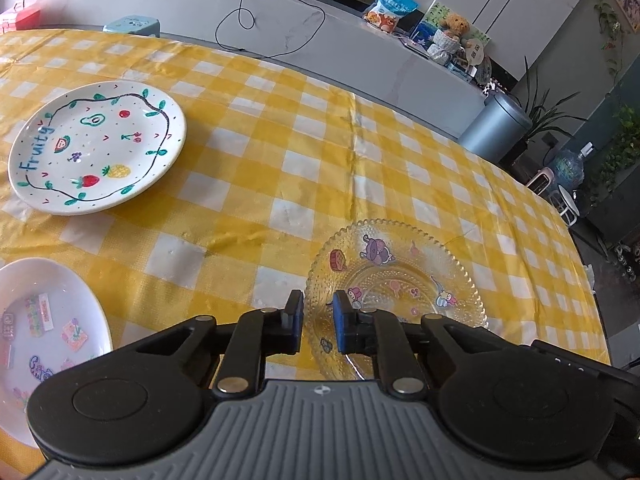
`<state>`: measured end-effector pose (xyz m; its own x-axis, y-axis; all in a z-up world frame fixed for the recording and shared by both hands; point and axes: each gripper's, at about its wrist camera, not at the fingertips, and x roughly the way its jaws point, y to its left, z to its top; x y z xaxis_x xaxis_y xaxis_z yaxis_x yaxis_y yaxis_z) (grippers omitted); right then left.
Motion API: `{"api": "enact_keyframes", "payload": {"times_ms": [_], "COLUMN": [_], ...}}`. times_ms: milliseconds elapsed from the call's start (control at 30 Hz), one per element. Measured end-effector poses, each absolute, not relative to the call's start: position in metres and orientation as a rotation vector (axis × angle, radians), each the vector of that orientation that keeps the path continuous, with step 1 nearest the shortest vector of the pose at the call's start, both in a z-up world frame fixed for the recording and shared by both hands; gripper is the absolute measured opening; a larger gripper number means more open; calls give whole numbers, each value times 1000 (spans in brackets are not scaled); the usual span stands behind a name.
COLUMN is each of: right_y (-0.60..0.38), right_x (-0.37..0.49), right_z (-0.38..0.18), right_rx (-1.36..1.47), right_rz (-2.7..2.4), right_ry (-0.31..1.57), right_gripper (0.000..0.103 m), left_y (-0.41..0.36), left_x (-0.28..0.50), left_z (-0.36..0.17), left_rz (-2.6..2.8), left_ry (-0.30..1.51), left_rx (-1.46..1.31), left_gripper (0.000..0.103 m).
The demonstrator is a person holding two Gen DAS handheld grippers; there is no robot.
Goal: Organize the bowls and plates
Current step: 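Close both grippers on the glass plate rim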
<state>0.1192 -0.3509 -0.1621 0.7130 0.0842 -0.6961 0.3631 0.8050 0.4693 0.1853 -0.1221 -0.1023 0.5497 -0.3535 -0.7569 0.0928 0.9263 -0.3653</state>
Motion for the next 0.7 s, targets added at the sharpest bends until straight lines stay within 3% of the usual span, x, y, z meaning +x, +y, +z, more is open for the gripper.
{"api": "enact_keyframes", "payload": {"times_ms": [700], "right_y": [-325], "right_x": [58], "right_z": [-141], "right_rx": [645], "right_rz": [-144], "right_ry": [808], "right_gripper": [6], "left_y": [-91], "left_x": [125], "left_z": [-75], "left_rz": [-248], "left_ry": [959], "left_rx": [-284], "left_gripper": [12]}}
